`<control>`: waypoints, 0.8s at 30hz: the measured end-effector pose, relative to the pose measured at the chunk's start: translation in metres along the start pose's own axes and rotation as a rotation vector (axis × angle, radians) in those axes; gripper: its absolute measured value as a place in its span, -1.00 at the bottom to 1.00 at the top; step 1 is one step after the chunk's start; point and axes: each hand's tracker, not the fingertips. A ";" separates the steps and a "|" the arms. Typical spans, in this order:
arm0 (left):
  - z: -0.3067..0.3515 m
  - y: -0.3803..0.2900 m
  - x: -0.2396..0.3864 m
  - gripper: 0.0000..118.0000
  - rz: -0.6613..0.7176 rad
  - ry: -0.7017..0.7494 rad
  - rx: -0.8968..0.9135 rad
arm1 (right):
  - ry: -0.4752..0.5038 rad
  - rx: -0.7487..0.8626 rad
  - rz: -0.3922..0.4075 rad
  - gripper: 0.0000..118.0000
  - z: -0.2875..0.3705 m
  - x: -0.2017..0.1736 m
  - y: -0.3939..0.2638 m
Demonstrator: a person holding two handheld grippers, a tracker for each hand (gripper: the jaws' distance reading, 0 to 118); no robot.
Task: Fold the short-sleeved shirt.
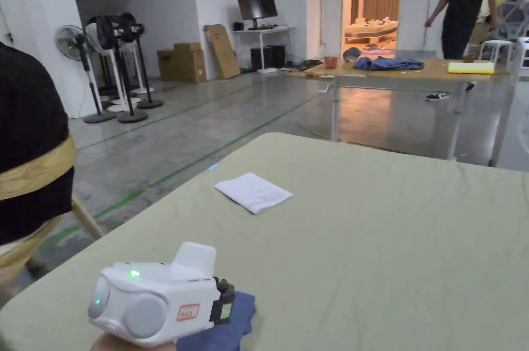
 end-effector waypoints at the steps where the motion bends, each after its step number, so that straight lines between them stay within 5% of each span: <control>1: 0.004 -0.004 0.026 -1.00 0.012 -0.074 0.018 | 0.001 0.006 0.010 -1.00 0.003 0.000 0.002; 10: 0.065 -0.009 0.198 -1.00 -0.034 -0.230 0.407 | -0.067 0.298 0.047 -1.00 0.077 -0.008 0.017; 14: 0.097 0.004 0.230 -1.00 -0.057 -0.237 0.538 | -0.150 0.520 0.181 -1.00 0.119 -0.027 0.026; 21: 0.138 -0.007 0.255 -1.00 -0.114 -0.047 0.824 | -0.366 0.971 0.313 -1.00 0.151 -0.045 0.008; 24: 0.133 -0.027 0.257 -1.00 -0.109 -0.004 0.858 | -0.394 1.012 0.309 -1.00 0.138 -0.036 -0.007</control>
